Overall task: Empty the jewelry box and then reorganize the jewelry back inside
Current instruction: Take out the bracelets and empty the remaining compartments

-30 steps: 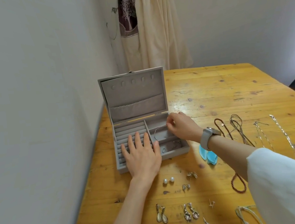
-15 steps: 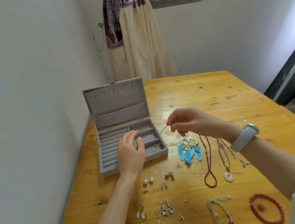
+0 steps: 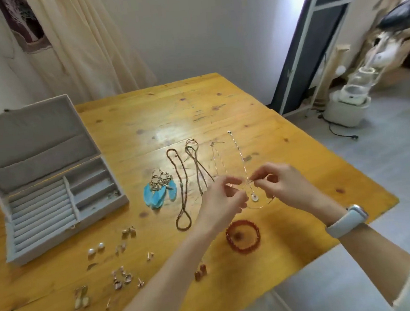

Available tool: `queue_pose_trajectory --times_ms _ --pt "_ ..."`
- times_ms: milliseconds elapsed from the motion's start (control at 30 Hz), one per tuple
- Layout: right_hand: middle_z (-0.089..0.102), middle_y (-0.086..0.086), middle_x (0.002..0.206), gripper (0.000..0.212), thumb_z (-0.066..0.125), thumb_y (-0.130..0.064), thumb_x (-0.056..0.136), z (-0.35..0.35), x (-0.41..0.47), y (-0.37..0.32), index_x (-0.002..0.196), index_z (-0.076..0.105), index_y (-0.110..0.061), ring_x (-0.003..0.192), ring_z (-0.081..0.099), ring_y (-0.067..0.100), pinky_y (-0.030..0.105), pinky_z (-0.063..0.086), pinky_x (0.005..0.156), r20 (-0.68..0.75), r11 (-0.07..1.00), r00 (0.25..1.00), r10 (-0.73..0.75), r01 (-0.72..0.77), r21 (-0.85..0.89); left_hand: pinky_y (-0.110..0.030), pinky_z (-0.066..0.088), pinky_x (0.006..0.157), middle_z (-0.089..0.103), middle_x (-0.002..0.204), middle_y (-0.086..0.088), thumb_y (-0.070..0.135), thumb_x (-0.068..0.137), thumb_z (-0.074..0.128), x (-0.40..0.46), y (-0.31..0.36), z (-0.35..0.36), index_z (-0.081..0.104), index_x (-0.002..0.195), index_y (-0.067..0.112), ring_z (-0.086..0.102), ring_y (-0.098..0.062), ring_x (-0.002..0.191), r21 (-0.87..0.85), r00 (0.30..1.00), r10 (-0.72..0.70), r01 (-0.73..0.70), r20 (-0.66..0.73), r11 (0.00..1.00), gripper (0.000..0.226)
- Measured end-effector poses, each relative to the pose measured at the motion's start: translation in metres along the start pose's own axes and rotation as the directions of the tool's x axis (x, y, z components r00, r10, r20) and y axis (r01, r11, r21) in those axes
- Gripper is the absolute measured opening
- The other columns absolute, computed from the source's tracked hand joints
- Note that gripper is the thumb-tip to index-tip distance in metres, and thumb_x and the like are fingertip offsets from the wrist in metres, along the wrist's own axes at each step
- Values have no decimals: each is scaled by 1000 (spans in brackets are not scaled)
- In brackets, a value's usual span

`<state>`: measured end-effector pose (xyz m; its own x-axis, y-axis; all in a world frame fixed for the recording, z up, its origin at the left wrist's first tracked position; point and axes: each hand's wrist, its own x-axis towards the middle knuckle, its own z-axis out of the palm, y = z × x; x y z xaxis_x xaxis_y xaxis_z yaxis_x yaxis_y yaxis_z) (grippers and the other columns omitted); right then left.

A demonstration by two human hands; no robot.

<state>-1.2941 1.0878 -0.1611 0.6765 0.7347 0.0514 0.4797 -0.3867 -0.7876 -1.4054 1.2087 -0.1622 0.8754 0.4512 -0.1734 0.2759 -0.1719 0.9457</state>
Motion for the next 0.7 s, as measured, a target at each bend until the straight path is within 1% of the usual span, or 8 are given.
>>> queue_pose_trajectory --times_ms 33,100,200,300,367,400,533,700 --pt "60 -9 72 18 58 -6 83 -4 -7 11 77 61 -23 45 51 4 12 40 51 -5 998 999 41 -41 -37 -30 53 71 67 80 -1 13 84 57 1 -1 12 54 103 17 63 -13 73 164 997 72 -74 15 984 19" --pt "62 -5 78 16 58 -8 83 -8 -19 30 80 62 -23 49 52 3 10 40 56 13 987 995 96 -94 -133 -31 49 74 65 92 -2 17 87 55 1 -6 30 51 102 19 60 -16 83 431 982 172 -191 82 882 15" --pt "58 -2 86 10 58 -12 85 -8 -31 44 89 67 -15 64 46 -5 9 36 66 39 962 996 85 -72 -263 -35 46 80 57 109 -3 19 90 48 4 -15 45 54 109 17 52 -22 102 663 958 211 -285 192 692 20" --pt "55 -2 95 16 54 -24 89 -7 -34 48 98 65 -18 84 46 4 23 38 77 -17 916 998 55 -57 -397 -33 45 77 50 117 -3 22 91 48 5 -22 48 56 114 17 46 -22 112 710 940 307 -318 149 628 25" --pt "56 -1 103 19 51 -27 90 -5 -30 44 102 64 -20 103 44 14 31 41 82 -70 890 997 36 -64 -452 -33 43 81 52 115 -3 23 90 50 6 -25 41 58 115 16 47 -22 109 725 920 379 -331 105 604 27" --pt "56 -1 105 20 51 -27 90 -4 -27 40 103 64 -19 107 43 16 32 41 83 -85 892 996 20 -56 -448 -33 41 85 54 115 -3 22 90 51 7 -26 36 59 115 15 47 -22 108 733 910 404 -334 88 593 27" --pt "58 0 100 19 51 -22 91 12 -5 17 103 64 -15 100 49 17 28 40 80 -51 917 995 -86 59 -394 -32 30 95 57 116 1 23 91 51 12 -28 -1 60 115 17 46 -17 113 769 902 433 -281 7 575 27" --pt "60 0 101 21 47 -22 92 54 33 -28 106 62 -16 97 52 15 28 44 79 87 917 975 -206 224 -329 -34 32 89 61 110 -1 19 88 55 10 -32 -77 64 107 16 52 -21 107 801 894 415 -120 -170 586 21"
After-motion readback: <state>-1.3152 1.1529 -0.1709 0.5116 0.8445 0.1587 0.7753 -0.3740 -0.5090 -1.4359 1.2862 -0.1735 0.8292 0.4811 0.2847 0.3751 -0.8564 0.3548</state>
